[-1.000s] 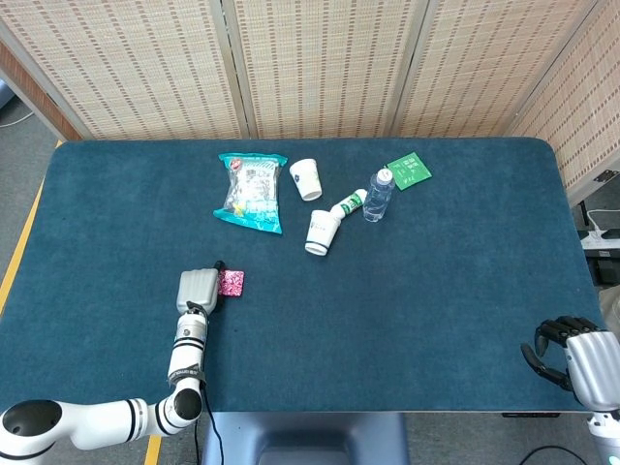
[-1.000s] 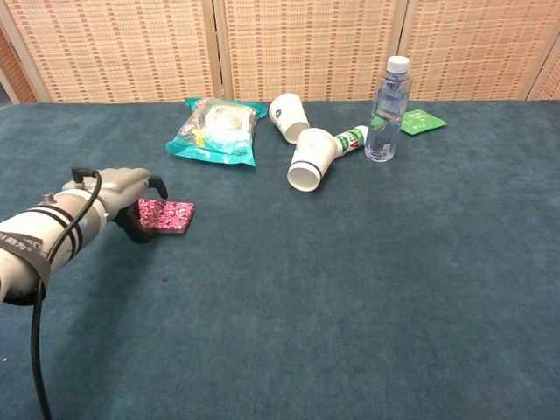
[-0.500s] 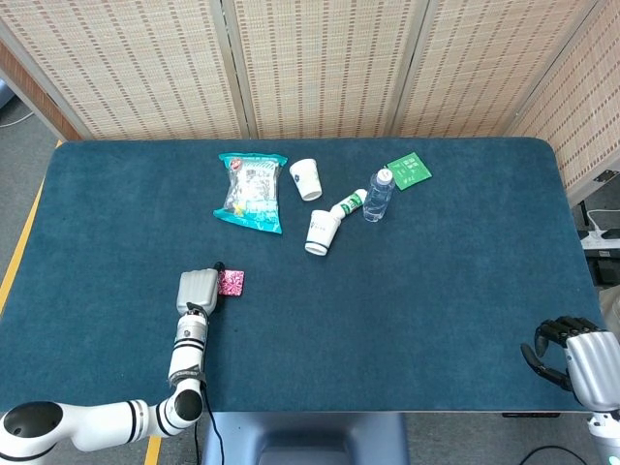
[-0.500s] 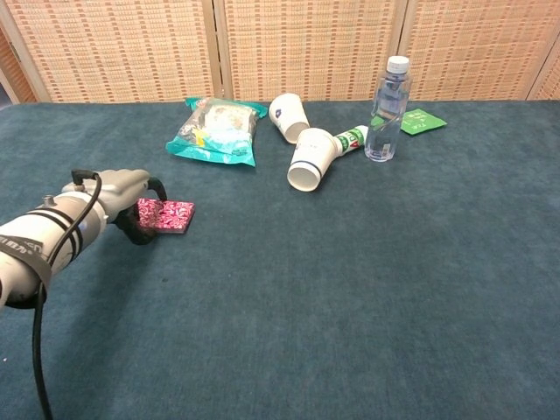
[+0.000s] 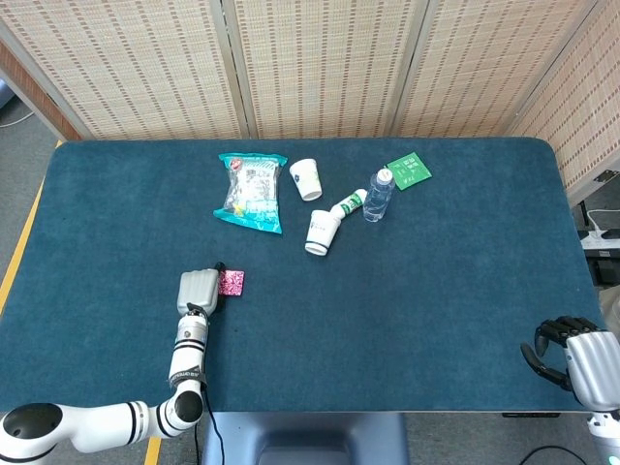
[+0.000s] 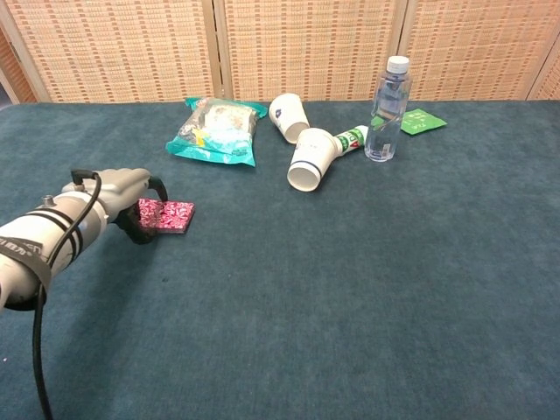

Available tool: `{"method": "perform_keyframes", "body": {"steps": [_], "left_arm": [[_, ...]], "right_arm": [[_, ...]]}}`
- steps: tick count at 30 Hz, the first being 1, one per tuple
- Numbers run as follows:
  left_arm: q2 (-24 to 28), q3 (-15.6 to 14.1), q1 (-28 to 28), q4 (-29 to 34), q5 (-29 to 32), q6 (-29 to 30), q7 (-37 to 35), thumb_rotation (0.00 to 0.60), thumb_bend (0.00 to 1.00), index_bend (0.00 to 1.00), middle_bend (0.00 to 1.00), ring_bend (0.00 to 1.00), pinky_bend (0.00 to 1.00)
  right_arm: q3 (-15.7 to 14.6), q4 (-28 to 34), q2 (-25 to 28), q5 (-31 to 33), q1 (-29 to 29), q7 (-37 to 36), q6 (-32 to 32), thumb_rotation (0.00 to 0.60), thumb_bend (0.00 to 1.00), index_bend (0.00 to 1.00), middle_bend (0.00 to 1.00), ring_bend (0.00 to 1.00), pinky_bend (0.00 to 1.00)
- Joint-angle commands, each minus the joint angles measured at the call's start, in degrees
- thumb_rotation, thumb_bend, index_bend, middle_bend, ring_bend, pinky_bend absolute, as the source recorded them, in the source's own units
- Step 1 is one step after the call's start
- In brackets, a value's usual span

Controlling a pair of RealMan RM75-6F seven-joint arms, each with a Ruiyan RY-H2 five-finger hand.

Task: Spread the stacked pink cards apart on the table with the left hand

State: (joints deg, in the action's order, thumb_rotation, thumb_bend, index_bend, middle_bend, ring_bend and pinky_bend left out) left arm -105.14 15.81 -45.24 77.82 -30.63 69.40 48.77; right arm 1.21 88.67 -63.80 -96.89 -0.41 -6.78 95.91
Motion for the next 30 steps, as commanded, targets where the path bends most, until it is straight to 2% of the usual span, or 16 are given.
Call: {"method": "perform_keyframes", "body": {"steps": [1, 7, 13, 15, 23, 30], "left_arm": [[-0.10, 0.08, 0.05, -0.07, 0.01, -0.08, -0.09, 0.600, 0.39, 0.24, 1.00, 1.00, 1.00], [-0.44, 0.20, 0.15, -0.46, -1.06, 0.16, -0.77, 0.600, 0.40, 0.28, 1.00, 1.00, 1.00], [-0.66, 0.16, 0.48, -0.69, -2.07, 0.41, -1.35, 0.600, 0.40, 0.45, 1.00, 1.00, 1.00], [-0.60, 0.14, 0.55, -0.64, -2.13, 0.39, -1.24, 0.600, 0.40, 0.48, 1.00, 1.00, 1.00], [1.24, -0.63, 1.35, 2.11, -4.06, 1.74, -0.79, 0.600, 0.40, 0.49, 1.00, 1.00, 1.00], [6.24, -2.51, 3.83, 6.24, -7.72, 2.53, -2.93, 0.600, 0.40, 0.50, 1.00, 1.00, 1.00]], "right_arm": [[-0.01, 0.01, 0.02, 0.02, 0.00, 0.00, -0.03, 0.600, 0.24, 0.75, 0.68, 0.56, 0.58], [0.04, 0.01, 0.01, 0.07, -0.02, -0.02, -0.03, 0.600, 0.24, 0.75, 0.68, 0.56, 0.58], [0.01, 0.04, 0.05, 0.00, -0.01, -0.10, 0.00, 0.600, 0.25, 0.75, 0.68, 0.56, 0.58], [0.01, 0.03, 0.07, 0.00, 0.00, -0.15, 0.02, 0.600, 0.25, 0.75, 0.68, 0.56, 0.58], [0.06, 0.09, 0.14, 0.15, -0.08, -0.16, -0.16, 0.600, 0.24, 0.75, 0.68, 0.56, 0.58], [0.05, 0.20, 0.26, 0.14, -0.02, -0.43, -0.06, 0.600, 0.24, 0.75, 0.68, 0.56, 0.58]]}}
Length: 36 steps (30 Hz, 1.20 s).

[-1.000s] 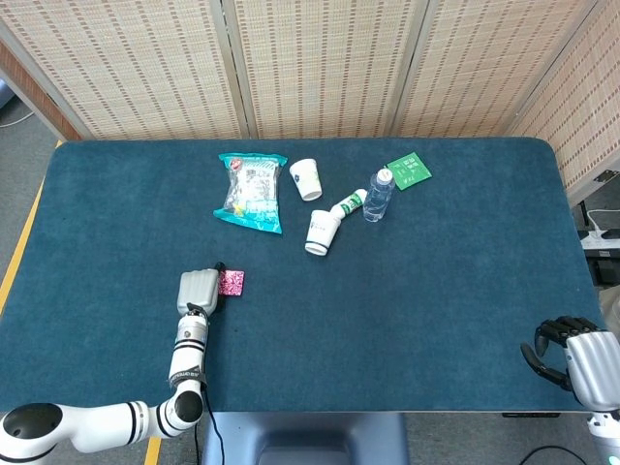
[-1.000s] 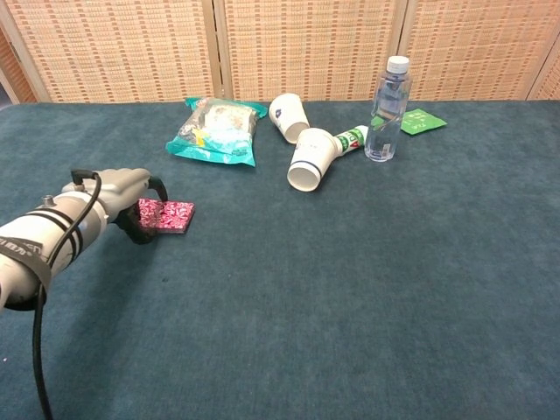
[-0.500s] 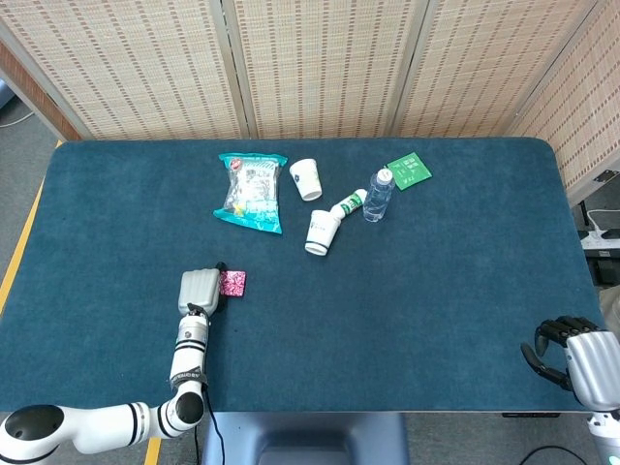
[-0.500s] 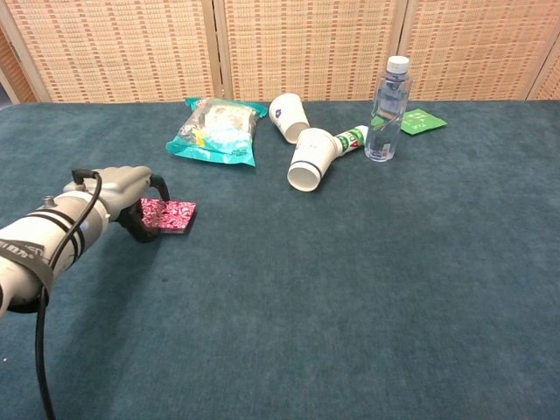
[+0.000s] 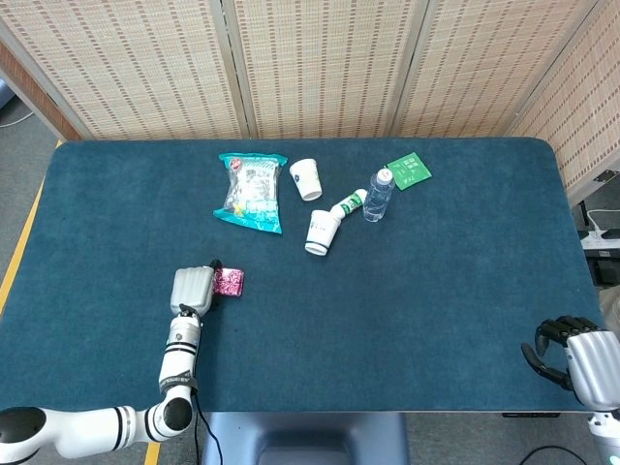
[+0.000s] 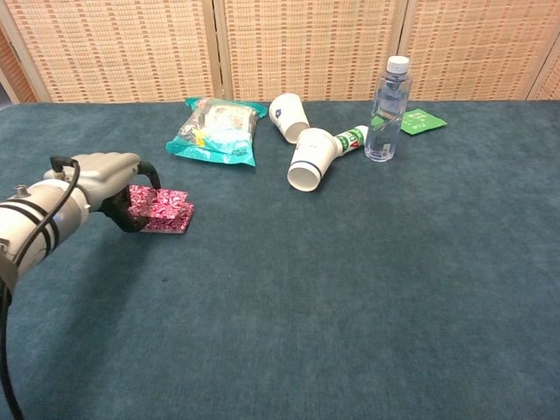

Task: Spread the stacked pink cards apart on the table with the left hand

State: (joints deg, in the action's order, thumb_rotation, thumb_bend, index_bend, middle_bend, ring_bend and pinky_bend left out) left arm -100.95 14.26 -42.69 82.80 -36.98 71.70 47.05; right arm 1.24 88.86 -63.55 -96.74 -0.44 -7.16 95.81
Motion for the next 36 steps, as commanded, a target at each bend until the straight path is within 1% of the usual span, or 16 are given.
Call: {"method": "perform_keyframes", "body": {"steps": [1, 3, 6, 8, 11, 14, 19, 26, 28, 31, 34, 36], "left_arm": [[2.77, -1.18, 1.70, 1.37, -1.64, 0.09, -1.71, 0.600, 0.40, 0.50, 1.00, 1.00, 1.00], [4.33, -1.73, 2.66, 1.01, -2.03, -0.32, -2.71, 0.600, 0.40, 0.50, 1.00, 1.00, 1.00], [5.27, -2.26, 3.21, 0.42, -2.60, -0.80, -3.42, 0.600, 0.40, 0.50, 1.00, 1.00, 1.00], [6.93, -3.17, 4.69, -2.39, -1.79, -2.12, -4.57, 0.600, 0.40, 0.50, 1.00, 1.00, 1.00], [7.90, -3.76, 5.62, -4.84, -1.71, -4.45, -6.42, 0.600, 0.40, 0.50, 1.00, 1.00, 1.00], [8.16, -4.31, 6.32, -7.78, -2.40, -6.47, -8.42, 0.600, 0.40, 0.50, 1.00, 1.00, 1.00], [7.96, -4.45, 7.24, -12.50, -1.48, -9.42, -10.15, 0.600, 0.40, 0.50, 1.00, 1.00, 1.00], [7.19, -4.53, 7.96, -15.80, -0.62, -12.75, -11.56, 0.600, 0.40, 0.49, 1.00, 1.00, 1.00], [6.87, -4.67, 8.05, -16.48, -0.66, -13.19, -11.54, 0.600, 0.40, 0.45, 1.00, 1.00, 1.00], [6.51, -4.89, 8.12, -17.24, -1.02, -13.43, -11.18, 0.600, 0.40, 0.32, 1.00, 1.00, 1.00], [6.82, -4.82, 8.23, -16.71, -1.43, -13.33, -11.05, 0.600, 0.40, 0.10, 1.00, 1.00, 1.00], [7.40, -4.89, 8.26, -15.75, -1.50, -13.59, -10.75, 0.600, 0.39, 0.02, 1.00, 1.00, 1.00]], "right_arm": [[0.02, 0.01, 0.03, -0.01, 0.02, -0.12, 0.08, 0.600, 0.24, 0.75, 0.68, 0.56, 0.58], [0.04, 0.00, 0.03, 0.02, 0.05, -0.19, 0.14, 0.600, 0.25, 0.75, 0.68, 0.56, 0.58], [0.04, 0.04, 0.05, 0.03, 0.07, -0.22, 0.16, 0.600, 0.25, 0.75, 0.68, 0.56, 0.58], [0.07, -0.06, -0.05, -0.08, 0.10, -0.08, 0.33, 0.600, 0.24, 0.75, 0.68, 0.56, 0.58], [-0.02, -0.05, -0.13, -0.07, 0.02, 0.28, 0.00, 0.600, 0.24, 0.75, 0.68, 0.56, 0.58], [-0.04, 0.00, -0.21, -0.08, 0.07, 0.51, 0.03, 0.600, 0.25, 0.75, 0.68, 0.56, 0.58], [0.10, -0.06, -0.30, 0.00, 0.10, 0.48, 0.22, 0.600, 0.25, 0.75, 0.68, 0.56, 0.58], [-0.02, 0.07, -0.28, -0.04, 0.07, 0.83, -0.01, 0.600, 0.24, 0.75, 0.68, 0.56, 0.58], [0.00, 0.09, -0.31, -0.02, 0.10, 0.88, 0.03, 0.600, 0.24, 0.75, 0.68, 0.56, 0.58], [-0.03, 0.04, -0.33, 0.01, 0.09, 0.97, -0.08, 0.600, 0.24, 0.75, 0.68, 0.56, 0.58], [-0.05, 0.08, -0.29, 0.04, 0.04, 0.97, -0.22, 0.600, 0.25, 0.75, 0.68, 0.56, 0.58], [-0.01, 0.08, -0.29, 0.02, 0.04, 0.95, -0.16, 0.600, 0.24, 0.75, 0.68, 0.56, 0.58]]}}
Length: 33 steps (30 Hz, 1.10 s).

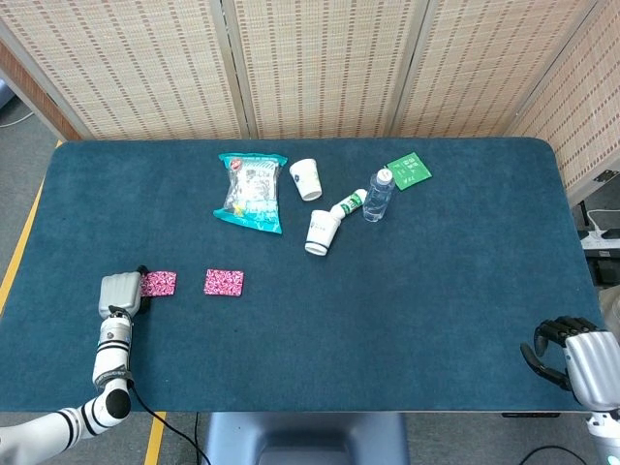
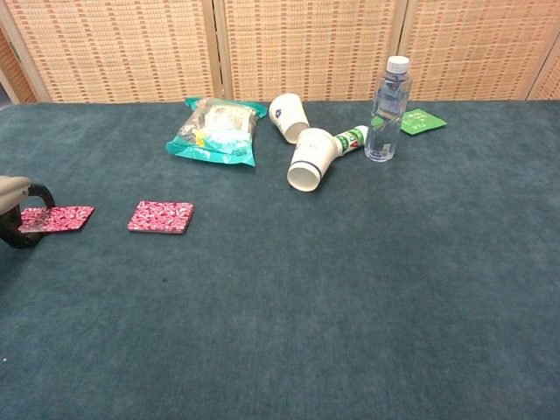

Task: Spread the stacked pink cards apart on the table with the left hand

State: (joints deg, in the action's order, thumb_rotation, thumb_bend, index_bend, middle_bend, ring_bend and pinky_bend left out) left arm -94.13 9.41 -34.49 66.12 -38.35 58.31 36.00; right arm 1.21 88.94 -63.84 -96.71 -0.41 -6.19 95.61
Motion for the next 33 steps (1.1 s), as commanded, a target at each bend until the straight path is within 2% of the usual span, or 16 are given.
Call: {"method": "perform_keyframes", "body": {"steps": [1, 9, 16, 20, 23, 27, 29, 33], "left_arm": [[1.09, -0.10, 0.07, 1.74, 0.04, -0.47, 0.65, 0.600, 0.39, 0.00, 1.00, 1.00, 1.00], [4.51, -0.94, 0.14, 8.51, 0.94, -0.89, 2.81, 0.600, 0.40, 0.00, 1.00, 1.00, 1.00], [10.00, -1.06, 0.11, 18.23, 0.34, 1.39, 4.08, 0.600, 0.40, 0.00, 1.00, 1.00, 1.00], [12.36, -0.44, 0.54, 24.28, -3.66, 3.81, 1.46, 0.600, 0.40, 0.00, 1.00, 1.00, 1.00], [12.08, -0.21, 0.52, 25.91, -8.54, 5.06, -1.32, 0.600, 0.40, 0.01, 1.00, 1.00, 1.00], [10.32, 0.81, -0.64, 25.82, -10.82, 4.23, -3.97, 0.600, 0.40, 0.15, 1.00, 1.00, 1.00], [10.49, 1.34, -1.91, 26.37, -9.49, 2.04, -3.81, 0.600, 0.39, 0.23, 1.00, 1.00, 1.00], [11.67, 2.09, -5.01, 28.16, -6.46, -0.13, -0.31, 0.600, 0.39, 0.45, 1.00, 1.00, 1.00]], "right_arm": [[0.02, -0.02, -0.01, -0.03, 0.01, -0.06, 0.08, 0.600, 0.24, 0.75, 0.68, 0.56, 0.58], [-0.07, -0.11, 0.04, -0.24, 0.07, -0.32, 0.25, 0.600, 0.24, 0.75, 0.68, 0.56, 0.58], [-0.01, -0.12, 0.00, -0.20, 0.04, -0.30, 0.25, 0.600, 0.24, 0.75, 0.68, 0.56, 0.58], [-0.13, -0.10, -0.02, -0.23, -0.03, -0.03, -0.06, 0.600, 0.24, 0.75, 0.68, 0.56, 0.58], [-0.17, -0.08, -0.06, -0.30, 0.00, 0.12, 0.00, 0.600, 0.24, 0.75, 0.68, 0.56, 0.58], [-0.16, -0.06, -0.04, -0.30, 0.04, 0.05, 0.08, 0.600, 0.24, 0.75, 0.68, 0.56, 0.58], [-0.14, -0.06, 0.04, -0.26, 0.03, -0.14, 0.09, 0.600, 0.24, 0.75, 0.68, 0.56, 0.58], [-0.09, 0.00, 0.30, -0.19, -0.03, -0.71, 0.06, 0.600, 0.25, 0.75, 0.68, 0.56, 0.58]]}}
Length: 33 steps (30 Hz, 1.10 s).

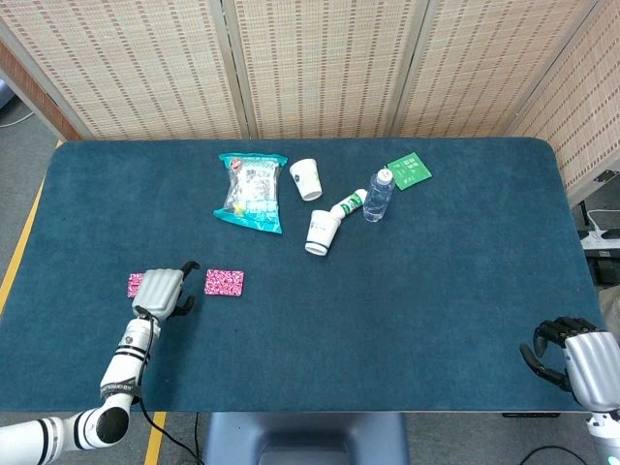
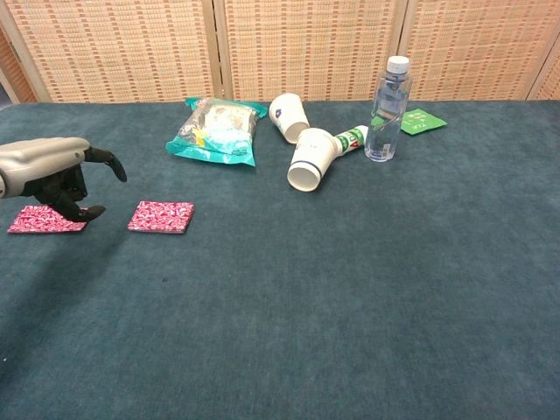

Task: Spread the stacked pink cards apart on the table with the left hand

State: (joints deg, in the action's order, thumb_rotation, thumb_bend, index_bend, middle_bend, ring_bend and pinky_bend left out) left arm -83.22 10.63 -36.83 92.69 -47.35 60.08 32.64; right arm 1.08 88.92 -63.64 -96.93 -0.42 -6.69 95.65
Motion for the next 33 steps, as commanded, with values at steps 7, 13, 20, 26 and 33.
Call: {"method": "perform_keyframes", "body": {"steps": [7, 13, 20, 26, 33], "left_arm": [[0.69, 0.27, -6.16, 1.77, 6.11, -1.69, 8.16, 0.600, 0.40, 0.63, 1.00, 1.00, 1.00], [1.89, 0.08, -10.59, 3.57, 14.74, -3.55, 14.64, 0.600, 0.39, 0.63, 0.98, 1.00, 1.00], [3.42, -0.05, -16.71, 3.49, 25.65, -7.19, 17.35, 0.600, 0.39, 0.65, 1.00, 1.00, 1.00], [-0.22, -0.85, -15.51, 0.03, 19.43, -2.46, 12.37, 0.600, 0.39, 0.69, 1.00, 1.00, 1.00], [-3.08, -1.44, -12.30, -2.81, 11.22, 0.49, 4.49, 0.600, 0.39, 0.48, 0.98, 1.00, 1.00]], "right_arm": [[-0.01, -0.05, 0.27, -0.09, -0.04, -0.67, 0.08, 0.600, 0.25, 0.75, 0.68, 0.56, 0.58], [-0.14, -0.07, 0.20, -0.19, -0.06, -0.32, -0.09, 0.600, 0.25, 0.75, 0.68, 0.56, 0.58], [-0.23, -0.02, 0.27, -0.28, -0.11, -0.33, -0.21, 0.600, 0.25, 0.75, 0.68, 0.56, 0.58], [-0.24, -0.01, 0.31, -0.25, -0.12, -0.37, -0.25, 0.600, 0.24, 0.75, 0.68, 0.56, 0.58], [-0.22, -0.04, 0.22, -0.25, -0.07, -0.28, -0.11, 0.600, 0.25, 0.75, 0.68, 0.56, 0.58]]}}
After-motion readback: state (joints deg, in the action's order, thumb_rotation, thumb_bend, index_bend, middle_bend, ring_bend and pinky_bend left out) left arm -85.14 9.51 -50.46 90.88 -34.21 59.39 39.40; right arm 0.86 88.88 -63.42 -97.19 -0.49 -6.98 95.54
